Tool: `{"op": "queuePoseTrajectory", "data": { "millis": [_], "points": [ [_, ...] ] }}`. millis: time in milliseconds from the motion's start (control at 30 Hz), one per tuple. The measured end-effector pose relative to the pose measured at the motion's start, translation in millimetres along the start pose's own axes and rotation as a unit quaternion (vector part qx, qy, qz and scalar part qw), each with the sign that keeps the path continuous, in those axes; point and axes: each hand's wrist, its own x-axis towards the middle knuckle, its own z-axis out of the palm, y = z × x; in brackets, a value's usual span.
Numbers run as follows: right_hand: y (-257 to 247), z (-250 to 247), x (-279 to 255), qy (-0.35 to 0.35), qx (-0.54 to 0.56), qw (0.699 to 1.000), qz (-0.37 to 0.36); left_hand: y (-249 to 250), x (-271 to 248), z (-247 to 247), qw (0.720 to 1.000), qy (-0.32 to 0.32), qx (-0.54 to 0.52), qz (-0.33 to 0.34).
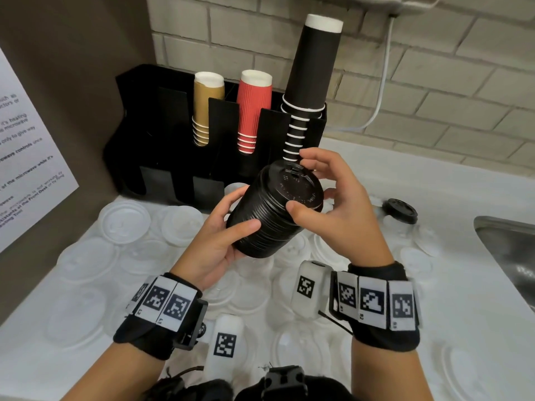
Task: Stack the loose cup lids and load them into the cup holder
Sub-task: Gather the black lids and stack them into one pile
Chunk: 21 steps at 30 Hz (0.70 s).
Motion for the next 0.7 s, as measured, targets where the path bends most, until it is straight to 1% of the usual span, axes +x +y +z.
{"op": "queuePoseTrajectory", "data": {
  "millis": [167,367,433,467,533,567,600,633,667,700],
  "points": [
    [0.4,0.1,1.0,-0.009,0.035,0.999,-0.006,-1.3,1.0,2.6,1.0,-0.003,-0.018,-0.008],
    [2.5,-2.6,0.8,-0.034,0.01,0.999,0.001,-2.3,1.7,2.4,1.0,-0.004,-0.021,-0.01],
    [5.4,-13.3,4.6,-0.017,0.016,1.0,0.005,-2.1,1.3,0.9,1.0,0.0,-0.02,-0.009],
    [9.2,-21.1,9.3,0.011,0.03,0.999,0.016,-1.4,1.1,-0.1,1.0,0.003,-0.02,-0.005],
    [25.6,-39.9,25.2,0.11,0.086,0.988,0.068,0.9,1.0,-2.9,1.0,0.011,-0.026,0.006],
    [38.1,-49.8,36.2,0.17,0.112,0.973,0.111,2.4,1.2,-4.6,0.999,0.018,-0.031,0.011],
    [54.4,-60.0,48.0,0.218,0.114,0.956,0.162,4.0,1.5,-6.7,0.999,0.026,-0.035,0.016],
    [72.6,-69.0,60.5,0.237,0.08,0.943,0.219,5.7,1.7,-8.9,0.999,0.033,-0.036,0.021],
    [91.5,-77.0,71.9,0.214,0.008,0.935,0.283,7.7,1.9,-11.0,0.998,0.038,-0.036,0.027],
    [111.5,-83.0,81.0,0.155,-0.086,0.921,0.348,9.6,2.1,-12.8,0.998,0.042,-0.036,0.032]
  ]
}}
